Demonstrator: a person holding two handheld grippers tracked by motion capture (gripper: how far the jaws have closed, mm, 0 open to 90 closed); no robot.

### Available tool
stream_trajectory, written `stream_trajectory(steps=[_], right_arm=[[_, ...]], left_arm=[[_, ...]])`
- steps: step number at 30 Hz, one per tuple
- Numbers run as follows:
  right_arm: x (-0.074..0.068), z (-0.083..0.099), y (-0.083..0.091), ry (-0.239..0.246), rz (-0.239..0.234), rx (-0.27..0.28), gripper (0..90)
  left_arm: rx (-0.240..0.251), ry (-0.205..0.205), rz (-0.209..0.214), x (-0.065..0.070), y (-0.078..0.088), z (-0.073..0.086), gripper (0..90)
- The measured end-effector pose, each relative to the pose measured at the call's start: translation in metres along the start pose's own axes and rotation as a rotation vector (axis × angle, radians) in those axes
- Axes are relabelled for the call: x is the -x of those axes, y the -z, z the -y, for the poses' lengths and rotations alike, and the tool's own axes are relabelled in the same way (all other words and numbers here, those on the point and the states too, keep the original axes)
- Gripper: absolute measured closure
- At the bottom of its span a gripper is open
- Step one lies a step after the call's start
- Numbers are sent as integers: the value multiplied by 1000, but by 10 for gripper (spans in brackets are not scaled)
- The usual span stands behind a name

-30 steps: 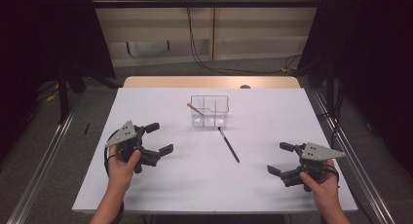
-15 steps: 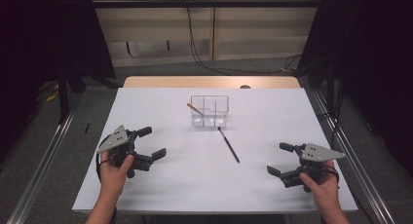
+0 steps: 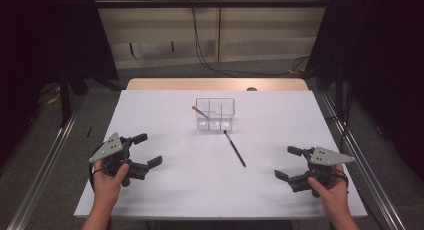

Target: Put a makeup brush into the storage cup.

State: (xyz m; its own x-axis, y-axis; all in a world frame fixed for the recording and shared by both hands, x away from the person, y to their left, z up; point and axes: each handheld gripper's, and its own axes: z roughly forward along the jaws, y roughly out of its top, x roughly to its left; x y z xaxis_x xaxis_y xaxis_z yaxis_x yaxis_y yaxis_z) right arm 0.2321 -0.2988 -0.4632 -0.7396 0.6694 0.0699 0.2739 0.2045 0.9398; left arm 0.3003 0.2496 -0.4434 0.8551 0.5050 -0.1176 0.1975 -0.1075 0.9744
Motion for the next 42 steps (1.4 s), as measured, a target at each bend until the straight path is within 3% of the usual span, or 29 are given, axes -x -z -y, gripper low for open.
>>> stream_trajectory(steps=[14,18,32,42], right_arm=[[2,-2,1,-1,2,16,30],[1,-5,-2,1,-3,18,29],[2,-15,-7,-18,40,14,27],[2,-22,-22,-17,23,2,23]], left_arm=[[-6,1,-30,-1,15,8,0],[-6,4,-20,-1,16,11,0],[6,1,-27,-1,15,9,0],[23,9,-42,-2,18,9,0]])
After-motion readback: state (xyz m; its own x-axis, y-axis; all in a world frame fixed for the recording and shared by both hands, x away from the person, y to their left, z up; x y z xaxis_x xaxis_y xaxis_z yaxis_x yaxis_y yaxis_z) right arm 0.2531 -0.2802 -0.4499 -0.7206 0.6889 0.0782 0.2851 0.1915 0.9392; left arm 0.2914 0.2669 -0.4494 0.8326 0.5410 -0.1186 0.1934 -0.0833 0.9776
